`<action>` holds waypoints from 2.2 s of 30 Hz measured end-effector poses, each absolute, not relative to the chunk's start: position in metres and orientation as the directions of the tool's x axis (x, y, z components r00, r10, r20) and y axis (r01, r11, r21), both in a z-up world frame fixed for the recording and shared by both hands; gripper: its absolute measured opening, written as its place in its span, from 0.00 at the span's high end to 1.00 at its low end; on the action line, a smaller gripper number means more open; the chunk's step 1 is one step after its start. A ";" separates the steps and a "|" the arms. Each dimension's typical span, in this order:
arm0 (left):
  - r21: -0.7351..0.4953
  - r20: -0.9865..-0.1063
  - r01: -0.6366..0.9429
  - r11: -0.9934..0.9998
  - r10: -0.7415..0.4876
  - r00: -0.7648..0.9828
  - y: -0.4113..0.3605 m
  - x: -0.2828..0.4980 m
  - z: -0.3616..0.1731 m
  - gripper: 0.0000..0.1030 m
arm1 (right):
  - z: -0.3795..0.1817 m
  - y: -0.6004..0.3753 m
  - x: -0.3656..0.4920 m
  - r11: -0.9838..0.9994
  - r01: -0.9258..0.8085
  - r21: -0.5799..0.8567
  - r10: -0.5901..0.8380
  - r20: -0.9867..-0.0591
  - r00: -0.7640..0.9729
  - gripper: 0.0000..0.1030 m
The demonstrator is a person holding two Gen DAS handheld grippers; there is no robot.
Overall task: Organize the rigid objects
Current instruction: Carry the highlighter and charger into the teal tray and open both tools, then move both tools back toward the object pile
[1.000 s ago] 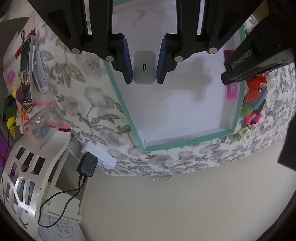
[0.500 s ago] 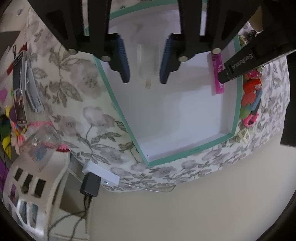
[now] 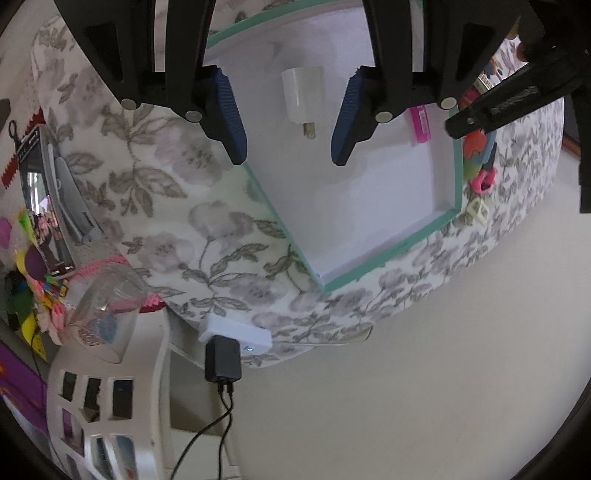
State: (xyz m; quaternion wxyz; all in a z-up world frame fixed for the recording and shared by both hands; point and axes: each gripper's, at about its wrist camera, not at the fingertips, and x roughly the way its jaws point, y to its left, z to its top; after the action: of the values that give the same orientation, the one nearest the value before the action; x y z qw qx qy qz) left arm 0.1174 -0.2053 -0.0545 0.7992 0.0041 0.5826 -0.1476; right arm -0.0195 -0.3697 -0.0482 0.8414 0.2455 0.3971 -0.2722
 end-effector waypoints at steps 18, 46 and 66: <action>-0.128 -0.938 0.097 0.987 -0.152 0.311 -0.151 0.131 -0.054 0.02 | -0.076 -0.340 0.001 0.817 0.563 0.123 -0.211 -0.845 0.491 0.08; -0.108 -0.913 -0.019 0.994 -0.092 0.397 -0.065 0.152 -0.027 0.01 | -0.021 -0.299 0.023 0.851 0.501 0.159 -0.195 -0.788 0.583 0.00; -0.111 -0.964 -0.182 0.977 -0.061 0.260 -0.002 0.161 -0.058 0.01 | -0.060 -0.195 0.078 0.959 0.253 0.131 -0.020 -0.855 0.518 0.06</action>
State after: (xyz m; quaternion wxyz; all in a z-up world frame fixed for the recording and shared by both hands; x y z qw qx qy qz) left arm 0.1612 -0.0020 -0.0575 0.7873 -0.1001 0.6072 0.0385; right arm 0.0785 -0.1946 -0.0596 0.8629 0.1204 0.4844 -0.0789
